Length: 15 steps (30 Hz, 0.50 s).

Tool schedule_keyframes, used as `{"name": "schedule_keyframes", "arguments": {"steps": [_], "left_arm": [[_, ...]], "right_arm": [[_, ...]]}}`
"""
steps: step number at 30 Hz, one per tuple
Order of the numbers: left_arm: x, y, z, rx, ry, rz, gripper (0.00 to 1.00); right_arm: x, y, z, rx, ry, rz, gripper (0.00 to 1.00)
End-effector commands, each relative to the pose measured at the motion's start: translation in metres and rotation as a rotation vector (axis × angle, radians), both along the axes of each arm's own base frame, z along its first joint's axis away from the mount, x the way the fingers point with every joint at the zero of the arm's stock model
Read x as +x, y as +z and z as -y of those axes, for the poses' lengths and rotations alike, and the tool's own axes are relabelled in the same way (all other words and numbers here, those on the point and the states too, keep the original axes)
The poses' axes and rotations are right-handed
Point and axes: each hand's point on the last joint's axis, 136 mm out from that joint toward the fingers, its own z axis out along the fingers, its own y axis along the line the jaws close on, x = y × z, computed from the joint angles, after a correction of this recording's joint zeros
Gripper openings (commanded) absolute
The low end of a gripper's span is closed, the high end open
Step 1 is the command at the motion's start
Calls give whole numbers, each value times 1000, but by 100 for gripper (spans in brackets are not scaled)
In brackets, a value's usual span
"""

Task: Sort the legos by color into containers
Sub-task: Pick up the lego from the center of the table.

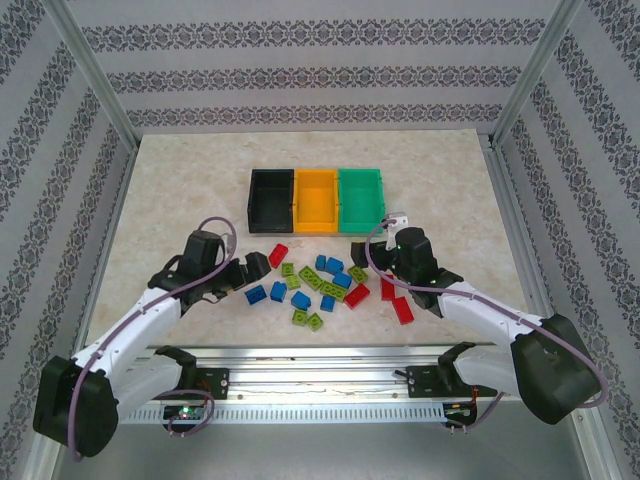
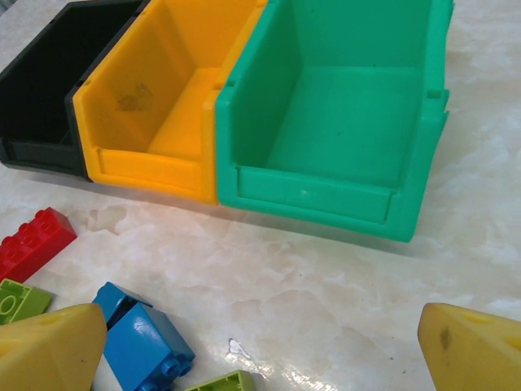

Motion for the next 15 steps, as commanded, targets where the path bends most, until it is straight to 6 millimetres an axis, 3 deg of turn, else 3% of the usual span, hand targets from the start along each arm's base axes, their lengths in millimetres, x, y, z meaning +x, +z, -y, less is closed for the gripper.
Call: {"name": "schedule_keyframes", "arguments": {"steps": [1,6,10,15], "left_arm": [[-17,-13,-9,169,-38,-110,98],[-4,-16,-2,326,-108,-156,93],[17,-19,2,504,-203,-162,92],[47,-28,15,623,-338,-183,83]], "right_arm": [[6,8,0,-21,-17,28,98],[7,7,-4,-21,-2,21,98],[8,4,-5,-37,1,16,98],[8,3,-5,-36,-2,16,98]]}}
